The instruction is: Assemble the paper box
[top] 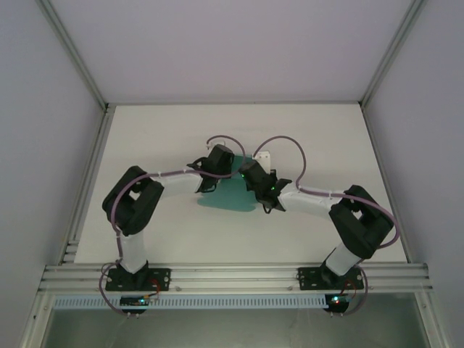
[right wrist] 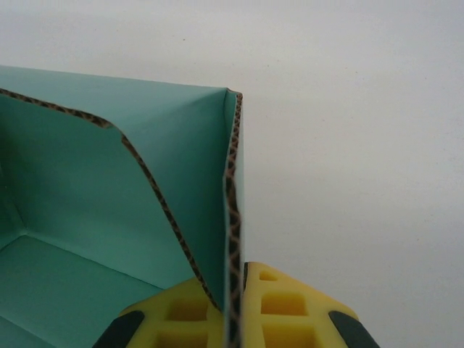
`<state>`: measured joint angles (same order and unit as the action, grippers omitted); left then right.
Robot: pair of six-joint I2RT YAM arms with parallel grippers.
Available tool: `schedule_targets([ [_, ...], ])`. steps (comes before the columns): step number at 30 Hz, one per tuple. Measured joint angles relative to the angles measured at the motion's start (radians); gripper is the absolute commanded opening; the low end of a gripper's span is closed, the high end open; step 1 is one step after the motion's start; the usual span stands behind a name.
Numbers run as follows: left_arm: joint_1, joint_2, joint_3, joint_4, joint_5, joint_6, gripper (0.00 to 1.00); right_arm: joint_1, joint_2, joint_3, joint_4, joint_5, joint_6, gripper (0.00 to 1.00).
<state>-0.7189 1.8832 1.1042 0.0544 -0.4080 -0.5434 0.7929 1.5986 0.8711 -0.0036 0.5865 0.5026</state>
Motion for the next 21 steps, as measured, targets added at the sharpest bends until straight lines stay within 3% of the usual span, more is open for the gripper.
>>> schedule_targets([
  [8, -0.029, 0.054, 0.103, -0.131, -0.121, -0.070, 0.01, 0.005, 0.002, 0.000, 0.016, -0.006, 0.006, 0.00],
  [11, -0.034, 0.048, 0.088, -0.111, -0.124, -0.056, 0.18, 0.005, 0.008, 0.002, 0.018, -0.005, 0.006, 0.00],
  [13, -0.031, 0.019, 0.026, -0.045, -0.101, -0.026, 0.28, 0.005, 0.008, 0.002, 0.010, 0.000, 0.006, 0.00],
  [21, 0.046, -0.128, -0.182, 0.116, 0.166, 0.086, 0.46, 0.005, 0.008, 0.001, -0.020, -0.006, 0.006, 0.00],
])
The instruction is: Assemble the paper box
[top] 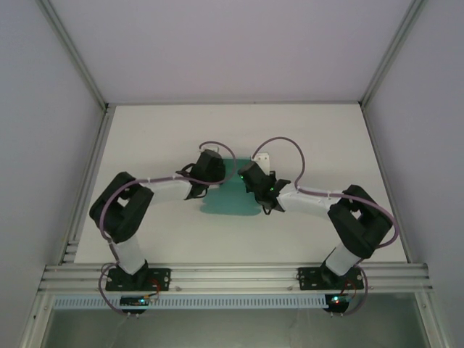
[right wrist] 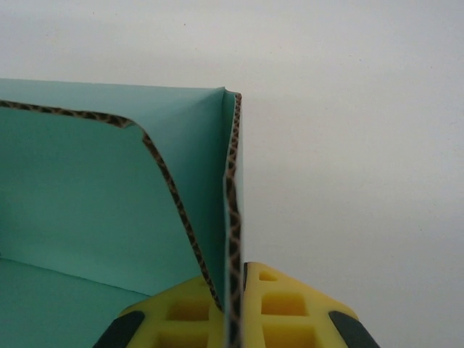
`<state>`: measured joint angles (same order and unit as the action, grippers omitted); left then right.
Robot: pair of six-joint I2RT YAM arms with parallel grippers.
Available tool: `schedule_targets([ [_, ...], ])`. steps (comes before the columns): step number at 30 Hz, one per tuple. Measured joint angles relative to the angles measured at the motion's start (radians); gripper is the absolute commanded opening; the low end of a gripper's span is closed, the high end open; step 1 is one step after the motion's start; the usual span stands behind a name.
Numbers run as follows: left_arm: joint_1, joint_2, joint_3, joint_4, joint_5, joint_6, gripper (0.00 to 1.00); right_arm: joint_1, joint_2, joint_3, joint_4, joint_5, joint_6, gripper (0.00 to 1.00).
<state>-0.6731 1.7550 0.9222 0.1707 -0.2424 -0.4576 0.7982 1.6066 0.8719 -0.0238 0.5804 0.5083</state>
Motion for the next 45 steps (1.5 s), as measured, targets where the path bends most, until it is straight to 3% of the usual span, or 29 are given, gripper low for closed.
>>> schedule_targets([
  [7, 0.015, -0.013, -0.013, 0.040, 0.153, 0.031, 0.48, -0.004, 0.000, -0.001, -0.003, 0.000, -0.003, 0.00],
  [10, 0.014, -0.013, -0.013, 0.043, 0.175, 0.031, 0.41, -0.004, 0.000, -0.001, -0.003, 0.000, -0.003, 0.00],
  [15, 0.014, -0.010, -0.013, 0.041, 0.167, 0.028, 0.16, -0.004, 0.000, -0.001, -0.007, 0.005, -0.003, 0.03],
  [22, 0.012, 0.001, -0.005, 0.042, 0.111, 0.019, 0.02, -0.005, -0.023, -0.003, -0.021, 0.007, -0.018, 0.50],
  [24, 0.012, 0.001, -0.004, 0.040, 0.096, 0.019, 0.00, -0.007, -0.068, -0.013, -0.028, -0.006, -0.040, 0.78],
  [27, 0.012, 0.002, -0.001, 0.035, 0.082, 0.019, 0.00, -0.011, -0.176, -0.019, -0.052, -0.058, -0.092, 0.98],
  [33, 0.012, 0.002, -0.001, 0.037, 0.072, 0.019, 0.00, -0.051, -0.423, -0.036, -0.108, -0.090, -0.163, 0.99],
  [36, 0.012, 0.003, -0.001, 0.038, 0.073, 0.019, 0.00, -0.188, -0.551, -0.084, -0.145, -0.132, -0.167, 0.91],
  [40, 0.012, 0.003, -0.001, 0.039, 0.073, 0.019, 0.00, -0.457, -0.634, -0.170, -0.175, -0.315, -0.154, 0.79],
  [45, 0.012, 0.004, 0.000, 0.039, 0.074, 0.019, 0.00, -0.547, -0.519, -0.209, -0.170, -0.588, -0.182, 0.69],
])
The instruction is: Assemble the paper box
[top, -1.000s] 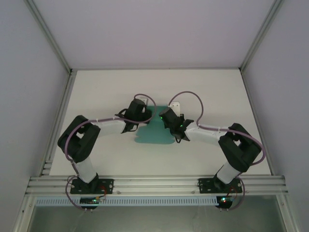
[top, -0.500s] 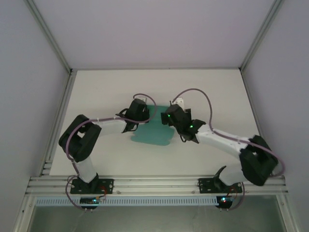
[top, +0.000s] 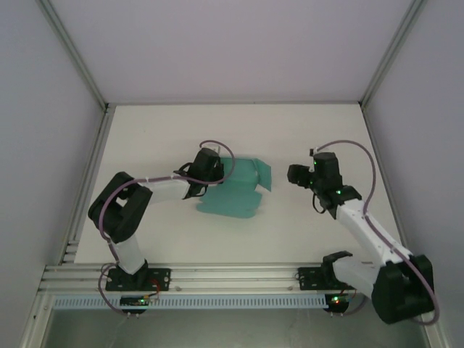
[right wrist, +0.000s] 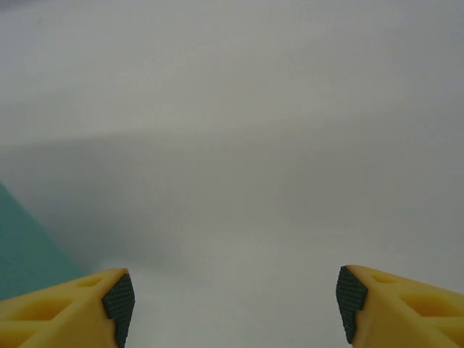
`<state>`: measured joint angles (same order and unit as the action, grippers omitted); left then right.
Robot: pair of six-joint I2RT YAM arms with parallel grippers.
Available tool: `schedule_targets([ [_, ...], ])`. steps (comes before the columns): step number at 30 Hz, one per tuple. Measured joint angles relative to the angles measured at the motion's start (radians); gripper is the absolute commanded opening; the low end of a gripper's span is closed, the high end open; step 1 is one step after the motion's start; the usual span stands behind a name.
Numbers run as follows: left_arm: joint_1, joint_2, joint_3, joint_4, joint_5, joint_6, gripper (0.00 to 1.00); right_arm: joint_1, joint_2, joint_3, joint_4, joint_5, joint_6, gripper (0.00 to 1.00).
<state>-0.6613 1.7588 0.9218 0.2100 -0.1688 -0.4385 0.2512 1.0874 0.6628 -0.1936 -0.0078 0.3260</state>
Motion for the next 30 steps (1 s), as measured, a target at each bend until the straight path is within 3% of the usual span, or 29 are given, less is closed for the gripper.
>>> schedule_targets([
  [7, 0.000, 0.013, 0.018, -0.005, 0.000, -0.005, 0.00, 0.052, 0.259, 0.052, 0.040, -0.321, -0.103, 0.62],
  [13, 0.000, 0.013, 0.018, -0.007, 0.000, -0.008, 0.00, 0.141, 0.330, 0.108, 0.077, -0.434, -0.180, 0.64],
  [20, -0.002, 0.013, 0.018, -0.007, -0.002, -0.008, 0.00, 0.179, 0.398, 0.149, 0.127, -0.424, -0.212, 0.61],
  [26, -0.021, 0.016, 0.027, -0.022, -0.046, -0.007, 0.00, 0.239, 0.485, 0.200, 0.171, -0.294, -0.197, 0.63],
  [28, -0.029, 0.018, 0.032, -0.027, -0.062, -0.007, 0.00, 0.251, 0.498, 0.200, 0.193, -0.235, -0.175, 0.56],
  [30, -0.037, 0.018, 0.033, -0.032, -0.075, -0.007, 0.00, 0.260, 0.510, 0.200, 0.220, -0.164, -0.145, 0.43],
])
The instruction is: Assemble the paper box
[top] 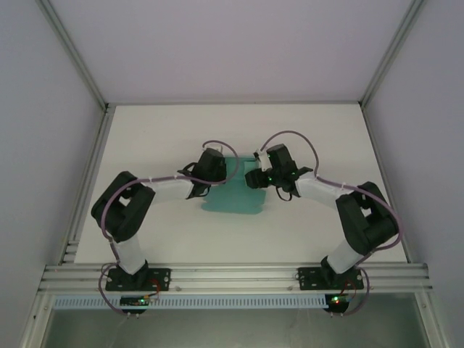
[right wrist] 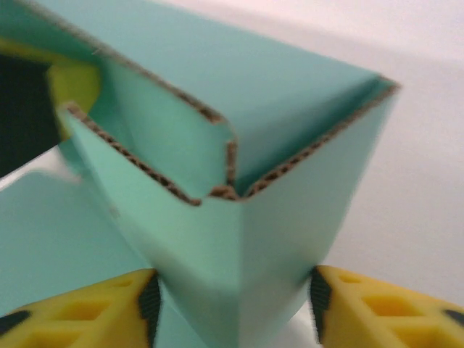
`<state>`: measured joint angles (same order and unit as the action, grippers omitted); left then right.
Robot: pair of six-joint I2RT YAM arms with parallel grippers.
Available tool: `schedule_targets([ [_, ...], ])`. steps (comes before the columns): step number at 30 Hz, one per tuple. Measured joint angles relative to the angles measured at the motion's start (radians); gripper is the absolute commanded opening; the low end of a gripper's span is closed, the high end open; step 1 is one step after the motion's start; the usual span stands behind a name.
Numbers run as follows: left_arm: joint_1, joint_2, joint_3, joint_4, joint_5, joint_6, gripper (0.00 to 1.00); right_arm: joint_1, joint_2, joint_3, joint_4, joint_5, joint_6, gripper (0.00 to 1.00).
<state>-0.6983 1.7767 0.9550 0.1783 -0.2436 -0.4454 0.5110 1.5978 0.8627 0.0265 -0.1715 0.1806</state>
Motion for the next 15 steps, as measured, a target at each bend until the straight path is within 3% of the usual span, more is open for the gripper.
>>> schedule_targets([
  [6, -0.013, 0.013, 0.019, -0.009, -0.019, 0.008, 0.00, 0.032, 0.061, -0.003, 0.060, 0.214, 0.077, 0.17],
  [11, -0.042, 0.023, 0.046, -0.043, -0.054, 0.011, 0.00, 0.074, 0.116, 0.047, 0.023, 0.422, 0.146, 0.05],
  [15, -0.051, 0.028, 0.064, -0.056, -0.060, 0.003, 0.00, 0.115, 0.166, 0.130, -0.096, 0.582, 0.239, 0.02],
])
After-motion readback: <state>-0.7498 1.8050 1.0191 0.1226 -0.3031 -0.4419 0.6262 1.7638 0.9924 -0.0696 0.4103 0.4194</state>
